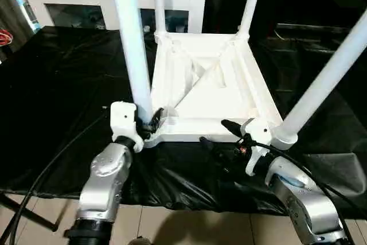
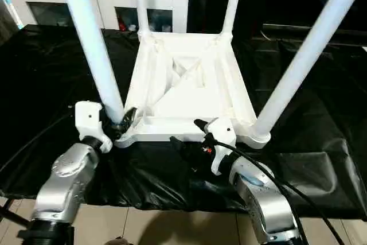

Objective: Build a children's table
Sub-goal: Flip table

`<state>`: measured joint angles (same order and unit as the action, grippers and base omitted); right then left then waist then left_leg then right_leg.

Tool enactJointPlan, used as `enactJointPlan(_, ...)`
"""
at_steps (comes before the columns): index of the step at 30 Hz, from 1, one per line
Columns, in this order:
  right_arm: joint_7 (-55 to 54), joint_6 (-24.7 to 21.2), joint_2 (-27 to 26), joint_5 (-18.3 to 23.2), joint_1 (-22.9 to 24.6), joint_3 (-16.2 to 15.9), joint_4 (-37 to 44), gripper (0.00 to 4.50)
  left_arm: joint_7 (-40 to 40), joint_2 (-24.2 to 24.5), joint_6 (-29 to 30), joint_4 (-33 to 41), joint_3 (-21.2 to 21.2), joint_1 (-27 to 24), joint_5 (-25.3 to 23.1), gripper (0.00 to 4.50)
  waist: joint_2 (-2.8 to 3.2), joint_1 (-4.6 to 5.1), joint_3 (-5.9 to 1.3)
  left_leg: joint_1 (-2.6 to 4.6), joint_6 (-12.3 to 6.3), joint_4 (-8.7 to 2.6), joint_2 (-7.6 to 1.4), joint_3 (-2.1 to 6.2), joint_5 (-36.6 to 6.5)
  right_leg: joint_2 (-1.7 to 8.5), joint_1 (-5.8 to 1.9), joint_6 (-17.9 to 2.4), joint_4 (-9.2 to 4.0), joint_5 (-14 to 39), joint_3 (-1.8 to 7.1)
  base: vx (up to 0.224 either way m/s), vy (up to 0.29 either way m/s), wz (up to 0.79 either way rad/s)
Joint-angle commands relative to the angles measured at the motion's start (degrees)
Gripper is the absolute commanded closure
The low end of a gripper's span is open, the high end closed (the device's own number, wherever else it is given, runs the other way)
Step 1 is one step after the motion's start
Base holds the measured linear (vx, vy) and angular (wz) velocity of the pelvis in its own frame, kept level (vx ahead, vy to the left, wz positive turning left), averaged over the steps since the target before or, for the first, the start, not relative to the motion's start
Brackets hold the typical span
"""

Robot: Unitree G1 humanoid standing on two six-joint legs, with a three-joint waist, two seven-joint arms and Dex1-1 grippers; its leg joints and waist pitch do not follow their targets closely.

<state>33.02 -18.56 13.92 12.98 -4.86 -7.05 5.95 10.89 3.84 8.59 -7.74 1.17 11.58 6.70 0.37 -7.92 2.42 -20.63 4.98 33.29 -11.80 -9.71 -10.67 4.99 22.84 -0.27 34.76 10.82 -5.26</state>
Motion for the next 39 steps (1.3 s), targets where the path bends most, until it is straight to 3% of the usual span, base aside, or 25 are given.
enactJointPlan(1,0.2,-0.9,0.3,0.6,-0.3,1.0,-0.1,0.00,-0.9,0.1,-0.2,0.1,-0.5,-0.1,-1.0,1.32,0.15,0.14,-2.77,-0.21,-0.76,-4.02,-1.08,0.52,-13.9,2.87,-2.91,-4.2,-5.05,14.2,2.85,0.000,0.000,0.00)
enactJointPlan(2,0.2,-1.0,0.4,0.7,-0.2,1.1,0.1,0.00,-0.9,-0.1,-0.3,0.3,-0.6,-0.2,-1.0,1.32,0.46,0.18,-2.68,-0.20,-0.81,-4.04,-1.11,0.55,-13.7,2.85,-2.79,-4.3,-5.03,14.1,2.87,0.000,0.000,0.00)
enactJointPlan(5,0.2,-1.4,0.5,1.0,0.0,1.3,0.5,0.00,-1.4,-0.5,-0.6,0.3,-0.5,-0.1,-1.1,1.68,0.39,0.28,-2.58,-0.26,-1.09,-3.97,-1.08,0.50,-13.7,2.76,-2.81,-4.7,-5.02,13.5,2.85,0.000,0.000,0.00)
enactJointPlan(7,0.4,-2.3,0.8,1.8,0.4,1.4,1.5,0.00,-1.8,-1.0,-0.7,0.3,-0.4,0.1,-0.8,1.75,0.84,0.38,-2.32,-0.30,-1.19,-4.02,-1.07,0.50,-14.0,2.72,-2.68,-4.8,-5.13,14.0,2.84,0.000,0.000,0.00)
enactJointPlan(9,0.7,-3.3,0.9,2.4,0.7,1.0,2.3,0.00,-1.4,-1.4,-0.1,0.8,-0.2,-0.2,0.0,2.10,0.64,0.44,-2.32,-0.34,-1.31,-4.01,-1.06,0.52,-14.0,2.73,-2.78,-4.7,-5.16,14.4,2.82,0.000,0.000,0.00)
enactJointPlan(10,0.9,-4.1,0.9,2.9,0.7,0.8,2.7,0.00,-1.2,-2.0,0.6,1.1,0.5,-0.3,1.3,2.10,-0.08,0.54,-2.13,-0.42,-1.73,-4.02,-1.03,0.42,-13.8,2.73,-2.75,-4.6,-5.29,15.2,2.81,0.000,0.000,0.00)
enactJointPlan(11,0.9,-4.1,0.9,2.9,0.7,0.8,2.7,0.00,-1.2,-2.1,0.6,1.2,0.5,-0.3,1.4,2.13,0.24,0.47,-2.14,-0.42,-1.74,-4.04,-1.07,0.49,-13.8,2.81,-2.73,-4.8,-5.14,15.5,2.81,0.000,0.000,0.00)
enactJointPlan(12,1.1,-4.8,0.9,3.3,0.7,0.5,3.0,0.00,-1.4,-3.3,1.5,1.7,1.8,-0.5,3.7,2.25,-0.04,0.57,-2.09,-0.44,-1.89,-4.00,-1.08,0.42,-13.7,2.80,-2.65,-4.5,-5.32,16.3,2.83,0.000,0.000,0.00)
enactJointPlan(14,1.1,-5.2,0.9,3.5,0.8,0.4,3.3,0.00,-1.6,-4.2,2.1,2.1,2.8,-0.5,5.4,2.31,0.07,0.50,-2.04,-0.52,-2.03,-4.01,-1.08,0.44,-13.4,2.92,-2.59,-4.5,-5.40,17.3,2.81,0.000,0.000,0.00)
enactJointPlan(16,0.5,-6.8,0.4,4.0,1.1,0.1,4.3,0.00,-1.6,-6.2,3.3,3.6,4.6,-0.7,9.4,2.34,-1.22,0.68,-2.27,-0.59,-2.42,-3.96,-1.13,0.35,-12.5,2.91,-2.76,-4.0,-5.35,17.8,2.80,0.000,0.000,0.00)
enactJointPlan(18,-0.6,-9.3,-1.7,6.2,1.4,0.1,5.0,0.00,0.4,-7.6,4.7,4.9,5.3,-1.1,13.8,2.33,-1.20,0.85,-2.14,-0.72,-2.79,-3.97,-1.13,0.37,-10.9,3.11,-2.55,-4.6,-5.00,17.6,2.87,0.000,0.000,0.00)
enactJointPlan(20,-1.0,-10.1,-2.1,6.6,1.7,-0.2,5.7,0.00,0.4,-8.3,6.3,6.1,4.9,-1.7,14.6,2.33,-1.03,1.07,-2.28,-0.81,-2.90,-3.86,-1.13,0.33,-10.7,3.11,-2.53,-4.9,-5.04,17.4,2.87,0.000,0.000,0.00)
enactJointPlan(23,-1.0,-11.1,-1.9,6.9,1.9,-0.5,6.6,0.00,0.8,-8.9,7.7,6.8,4.4,-1.7,15.0,2.33,-1.36,1.16,-2.22,-0.88,-2.82,-3.81,-1.26,0.19,-9.3,2.94,-2.54,-5.4,-4.86,14.6,2.94,0.000,0.000,0.00)
enactJointPlan(24,-1.4,-12.2,-2.3,7.6,1.8,0.2,6.4,0.00,1.3,-9.7,8.5,6.5,4.5,-1.1,15.5,2.33,-1.09,1.12,-1.85,-1.01,-2.78,-3.90,-1.15,0.22,-9.4,2.94,-2.44,-5.3,-4.85,14.3,2.94,0.000,0.000,0.00)
enactJointPlan(29,-4.6,-12.9,-4.0,7.8,0.9,2.6,4.9,0.00,2.4,-9.8,9.8,6.3,4.2,0.0,15.2,2.33,-1.12,1.10,-1.88,-0.65,-1.73,-4.10,-1.16,0.28,-11.2,2.98,-2.42,-4.1,-5.24,16.2,2.94,0.000,0.000,0.00)
enactJointPlan(31,-7.7,-12.7,-6.2,8.2,-0.2,5.0,2.9,0.00,2.7,-9.6,10.7,6.9,3.7,-0.1,15.8,2.33,-0.99,1.01,-1.87,-0.66,-1.29,-4.18,-1.11,0.35,-11.6,3.10,-2.44,-3.9,-5.25,16.9,2.93,0.000,0.000,0.00)
enactJointPlan(32,-11.8,-13.3,-8.6,8.9,-1.7,8.0,0.3,0.00,2.6,-9.6,11.4,7.4,3.8,-0.1,16.7,2.33,-0.74,0.94,-1.71,-0.70,-1.15,-4.26,-1.08,0.38,-11.9,3.11,-2.33,-3.9,-5.33,17.0,2.96,0.000,0.000,0.00)
enactJointPlan(34,-13.7,-13.6,-9.7,9.6,-2.7,9.4,-1.3,0.00,2.4,-9.5,11.7,7.5,3.9,0.1,17.2,2.33,-0.81,1.32,-1.90,-0.79,-0.53,-4.43,-1.11,0.65,-12.2,3.14,-2.63,-4.1,-5.05,16.6,2.81,0.000,0.000,0.00)
enactJointPlan(39,-14.8,-13.6,-11.9,13.0,-4.4,12.1,-3.8,0.00,2.0,-10.0,12.7,7.8,4.9,0.3,18.3,2.33,-0.59,1.63,-1.96,-0.88,-1.15,-4.08,-0.91,0.39,-9.8,3.05,-2.76,-5.3,-4.65,11.3,2.91,0.000,0.000,0.00)
